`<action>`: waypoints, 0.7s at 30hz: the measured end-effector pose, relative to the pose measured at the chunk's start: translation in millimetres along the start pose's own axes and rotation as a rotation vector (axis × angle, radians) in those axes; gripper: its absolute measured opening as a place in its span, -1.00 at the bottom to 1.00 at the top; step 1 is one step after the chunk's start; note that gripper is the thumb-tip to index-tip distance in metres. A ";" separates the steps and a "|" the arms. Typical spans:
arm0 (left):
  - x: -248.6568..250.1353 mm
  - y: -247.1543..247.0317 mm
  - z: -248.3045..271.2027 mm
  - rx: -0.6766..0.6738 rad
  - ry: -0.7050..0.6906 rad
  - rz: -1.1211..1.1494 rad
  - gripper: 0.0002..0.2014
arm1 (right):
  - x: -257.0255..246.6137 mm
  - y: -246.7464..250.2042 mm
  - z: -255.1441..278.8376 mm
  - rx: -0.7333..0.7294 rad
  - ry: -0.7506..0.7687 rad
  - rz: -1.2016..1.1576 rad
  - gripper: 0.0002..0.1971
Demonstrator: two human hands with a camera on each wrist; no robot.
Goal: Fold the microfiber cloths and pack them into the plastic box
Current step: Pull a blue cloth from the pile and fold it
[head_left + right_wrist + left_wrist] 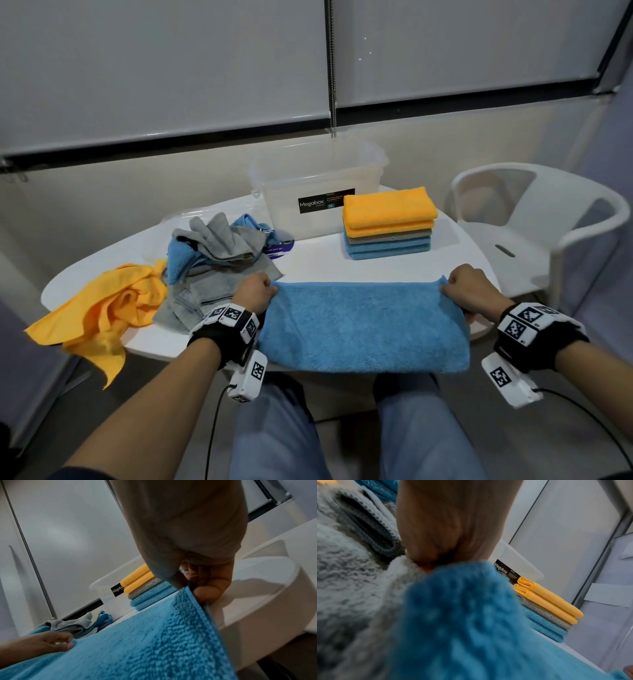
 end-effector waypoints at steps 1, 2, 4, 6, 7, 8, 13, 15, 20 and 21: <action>0.0 -0.2 -0.9 -0.005 0.003 -0.002 -0.84 | -0.3 -0.2 0.2 0.006 0.001 0.012 -0.82; -0.2 -1.0 -2.2 -0.008 0.004 -0.006 -0.84 | -0.2 -0.7 0.5 0.011 0.002 0.020 -0.81; -0.2 -2.2 -5.2 -0.014 0.002 -0.022 -0.83 | 0.8 -1.6 0.2 0.016 0.012 0.037 -0.78; -0.1 -3.3 -7.8 -0.026 -0.005 -0.032 -0.83 | 2.4 -2.3 -1.4 0.016 0.019 0.050 -0.76; 0.1 -3.5 -8.3 -0.033 -0.008 -0.036 -0.82 | 3.3 -2.6 -2.5 0.016 0.019 0.050 -0.76; -0.4 -4.0 -9.4 -0.037 -0.012 -0.041 -0.82 | 4.0 -2.9 -3.5 0.016 0.017 0.047 -0.76; 1.3 -3.3 -8.2 -0.037 0.000 -0.055 -0.86 | 5.8 -4.8 -4.1 0.018 0.013 0.079 -0.76; 3.7 -2.3 -7.0 -0.034 0.010 -0.060 -0.88 | 4.0 -4.3 -3.5 0.022 0.008 0.082 -0.78; 10.0 4.1 -8.7 0.001 -0.047 -0.134 -0.83 | -2.3 1.9 -5.7 0.005 0.005 0.147 -0.85; 12.2 5.4 -8.2 0.003 -0.059 -0.123 -0.81 | -2.8 3.0 -6.4 -0.010 -0.006 0.144 -0.85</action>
Point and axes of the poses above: each hand's wrist, its own z-axis away from the middle knuckle, its own y-axis out of the back of the hand, x = y × z, the point moved 1 cm from there along -z, towards the middle knuckle, and after that the axes turned 12 degrees about -z, right-handed, at the moved point
